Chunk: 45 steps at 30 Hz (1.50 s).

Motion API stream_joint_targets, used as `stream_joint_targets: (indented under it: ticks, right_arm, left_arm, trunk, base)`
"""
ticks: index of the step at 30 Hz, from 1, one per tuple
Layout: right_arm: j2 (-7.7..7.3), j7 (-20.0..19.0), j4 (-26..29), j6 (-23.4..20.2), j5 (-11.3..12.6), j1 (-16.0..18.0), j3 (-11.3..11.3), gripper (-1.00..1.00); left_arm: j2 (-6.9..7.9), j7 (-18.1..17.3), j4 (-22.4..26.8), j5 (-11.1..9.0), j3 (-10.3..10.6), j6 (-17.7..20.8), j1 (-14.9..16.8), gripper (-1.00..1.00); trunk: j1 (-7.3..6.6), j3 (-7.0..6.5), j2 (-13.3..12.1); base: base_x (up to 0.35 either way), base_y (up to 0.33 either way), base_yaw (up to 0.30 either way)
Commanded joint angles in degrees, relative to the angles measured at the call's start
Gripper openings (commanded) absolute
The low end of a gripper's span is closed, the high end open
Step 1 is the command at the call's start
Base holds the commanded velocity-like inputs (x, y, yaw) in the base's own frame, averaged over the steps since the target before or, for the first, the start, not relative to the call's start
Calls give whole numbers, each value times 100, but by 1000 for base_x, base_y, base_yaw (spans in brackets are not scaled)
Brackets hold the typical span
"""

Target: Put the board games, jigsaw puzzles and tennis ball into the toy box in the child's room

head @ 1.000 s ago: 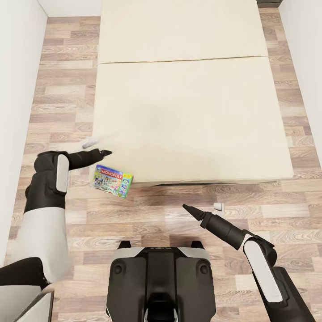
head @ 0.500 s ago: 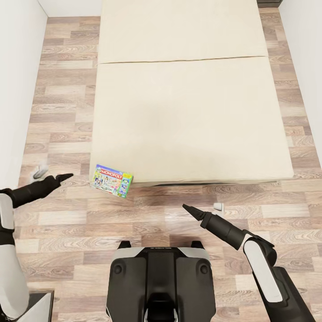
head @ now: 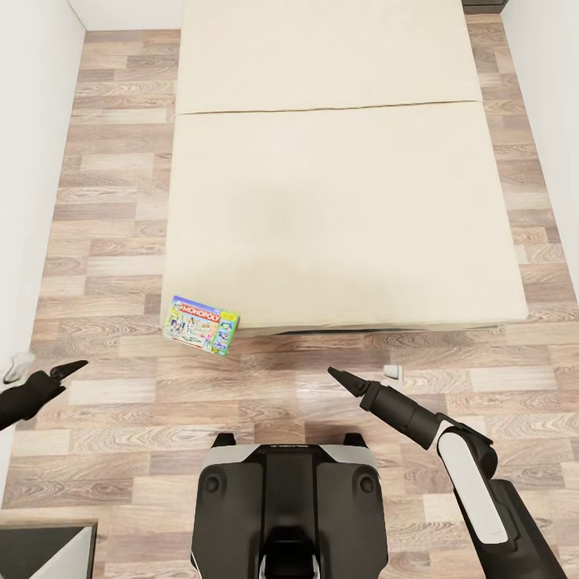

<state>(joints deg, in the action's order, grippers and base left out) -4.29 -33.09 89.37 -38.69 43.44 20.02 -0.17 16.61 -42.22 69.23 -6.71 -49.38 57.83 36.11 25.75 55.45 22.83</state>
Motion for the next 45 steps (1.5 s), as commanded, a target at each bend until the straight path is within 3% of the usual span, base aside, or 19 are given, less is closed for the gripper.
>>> stream_joint_targets:
  ticks: [1,9,22,45]
  right_arm:
    - [-1,5,2,-35,34,2,-2,100]
    - [-1,10,2,-29,34,2,-1,100]
    - [-2,11,2,-17,33,2,-11,100]
    - [-8,13,-2,98,31,2,-22,100]
  left_arm:
    - [0,-10,-6,-26,-47,41,-9,100]
    - [-17,7,-125,0,-166,11,-65,100]
    - [3,22,-503,1,-156,-295,-72,100]
    - [-27,23,-549,11,-127,-586,-76,100]
  trunk:
    - [4,5,9]
    - [4,5,9]
    - [4,5,9]
    - [4,5,9]
  base:
    - [0,0,0]
    - [0,0,0]
    - [0,0,0]
    - [0,0,0]
